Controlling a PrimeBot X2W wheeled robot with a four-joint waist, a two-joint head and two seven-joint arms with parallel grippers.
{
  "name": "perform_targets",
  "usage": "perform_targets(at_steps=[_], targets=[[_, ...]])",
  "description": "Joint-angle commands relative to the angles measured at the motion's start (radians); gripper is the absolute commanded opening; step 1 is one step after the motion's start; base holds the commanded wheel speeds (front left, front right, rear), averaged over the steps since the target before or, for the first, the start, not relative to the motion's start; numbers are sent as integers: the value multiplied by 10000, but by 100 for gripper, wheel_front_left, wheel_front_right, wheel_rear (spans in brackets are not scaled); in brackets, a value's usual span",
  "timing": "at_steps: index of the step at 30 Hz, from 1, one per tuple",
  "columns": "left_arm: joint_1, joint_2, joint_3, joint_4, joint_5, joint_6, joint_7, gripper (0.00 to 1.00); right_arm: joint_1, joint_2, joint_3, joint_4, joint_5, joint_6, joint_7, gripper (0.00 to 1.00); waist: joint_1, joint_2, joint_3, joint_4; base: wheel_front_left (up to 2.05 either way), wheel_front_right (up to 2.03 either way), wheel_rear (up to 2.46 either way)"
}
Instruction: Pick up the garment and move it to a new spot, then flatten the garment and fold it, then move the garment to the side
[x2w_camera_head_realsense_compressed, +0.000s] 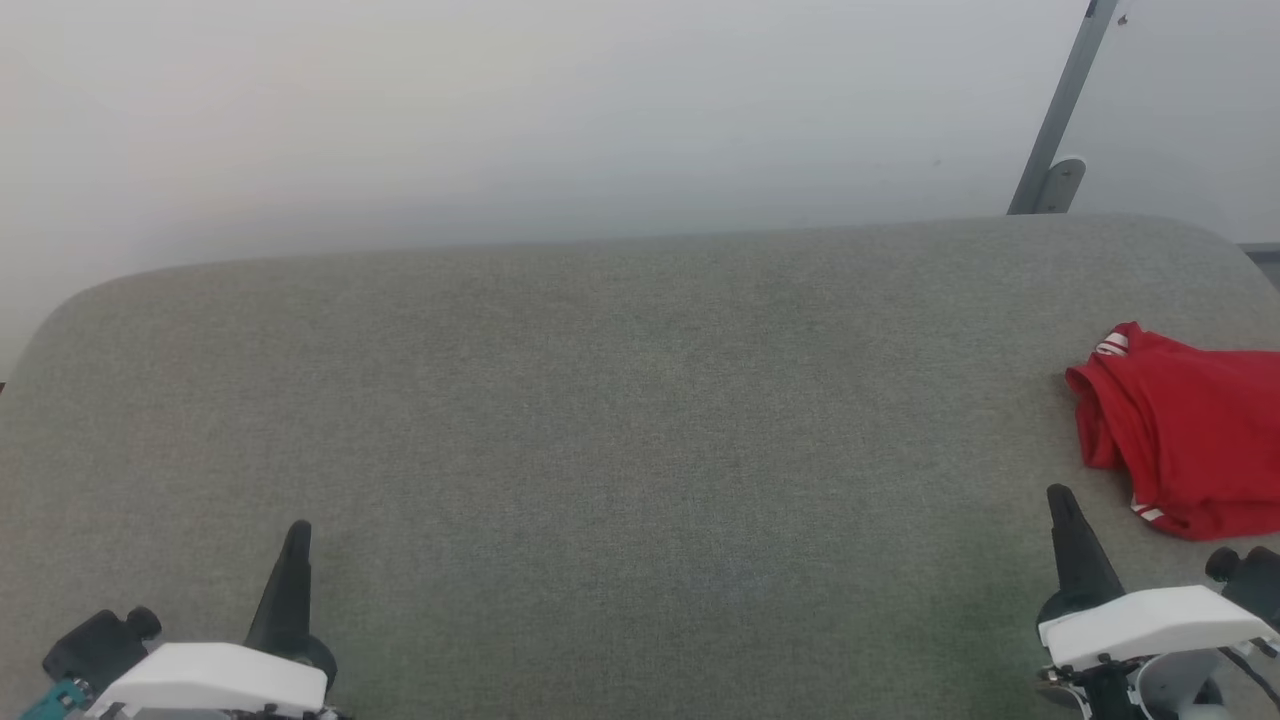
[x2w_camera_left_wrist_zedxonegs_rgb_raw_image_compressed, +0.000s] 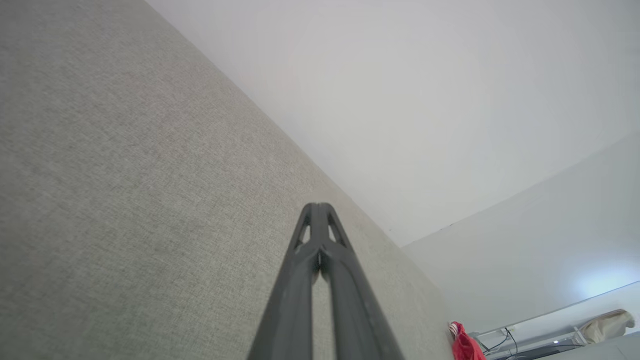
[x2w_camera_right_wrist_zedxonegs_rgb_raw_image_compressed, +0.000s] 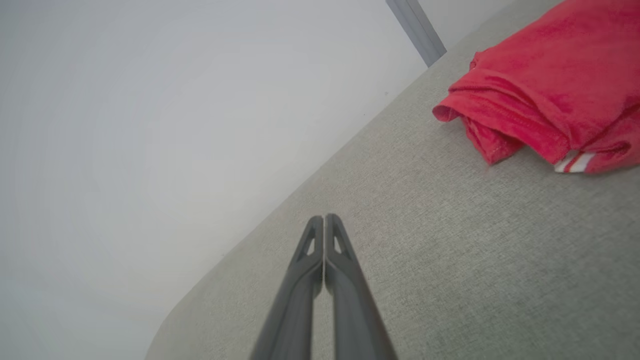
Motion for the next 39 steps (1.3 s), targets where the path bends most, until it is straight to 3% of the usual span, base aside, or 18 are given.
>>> perform_targets(at_steps=[1, 39], targets=[[-249, 54, 90, -72, -216, -19, 55, 0, -246, -20, -28, -163, 271, 0, 70, 0, 0, 0, 2, 2, 0, 0, 0], [-789, -581, 263, 15, -3414, -34, 1077, 0, -426, 132, -87, -295, 4452, 0, 1090, 0, 0, 0, 82, 99, 0, 0, 0]])
